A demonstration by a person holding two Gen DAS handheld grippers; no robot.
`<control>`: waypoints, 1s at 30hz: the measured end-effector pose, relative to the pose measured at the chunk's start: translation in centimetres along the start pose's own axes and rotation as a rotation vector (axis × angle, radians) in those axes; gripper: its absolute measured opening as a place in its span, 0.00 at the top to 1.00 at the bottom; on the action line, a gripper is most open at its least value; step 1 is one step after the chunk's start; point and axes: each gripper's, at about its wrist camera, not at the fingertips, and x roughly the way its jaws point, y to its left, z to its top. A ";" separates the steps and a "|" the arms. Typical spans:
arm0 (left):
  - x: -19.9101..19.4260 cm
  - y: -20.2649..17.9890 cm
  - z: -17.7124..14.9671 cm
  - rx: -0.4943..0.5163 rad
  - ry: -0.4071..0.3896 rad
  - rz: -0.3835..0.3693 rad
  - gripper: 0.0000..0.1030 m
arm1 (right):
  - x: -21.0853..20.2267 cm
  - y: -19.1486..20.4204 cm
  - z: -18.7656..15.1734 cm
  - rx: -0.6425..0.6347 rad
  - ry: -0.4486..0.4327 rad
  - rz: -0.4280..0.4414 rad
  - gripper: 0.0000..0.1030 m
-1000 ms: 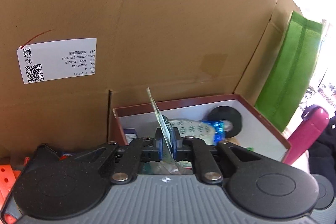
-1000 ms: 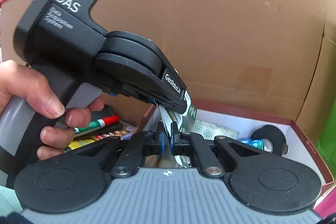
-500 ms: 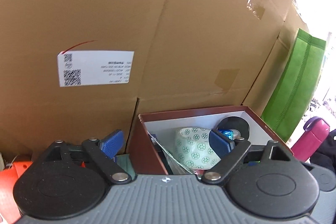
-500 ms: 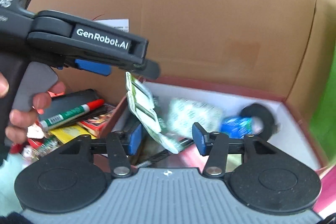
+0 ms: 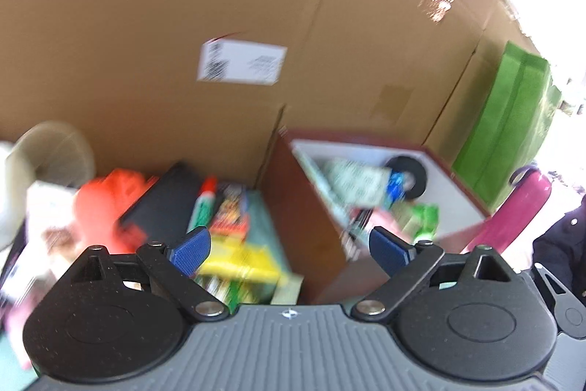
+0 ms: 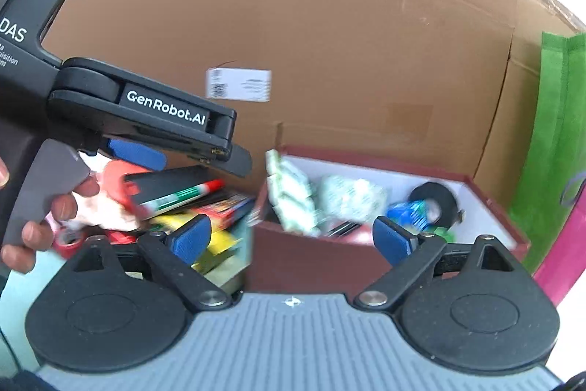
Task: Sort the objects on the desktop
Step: 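Move the left gripper back to the table while the right gripper reaches the BOOM keychain tag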
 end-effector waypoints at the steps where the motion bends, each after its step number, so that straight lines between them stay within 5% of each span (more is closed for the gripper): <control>1: -0.7 0.2 -0.5 -0.005 -0.004 0.017 0.07 | -0.5 0.5 -0.3 0.008 0.001 0.012 0.09; 13: -7.9 3.7 -7.1 0.014 -0.074 0.155 0.07 | -4.4 6.3 -3.2 0.081 0.012 0.100 0.08; 19: -10.6 7.8 -9.7 -0.011 -0.074 0.238 0.07 | -3.7 10.4 -5.5 0.073 0.105 0.224 0.08; 27: -8.1 8.4 -10.2 -0.017 -0.028 0.151 0.11 | -1.5 12.3 -5.3 -0.005 0.125 0.242 0.09; 30: -6.4 7.9 -9.5 -0.023 -0.015 0.108 0.16 | 0.7 12.0 -5.0 0.002 0.159 0.238 0.23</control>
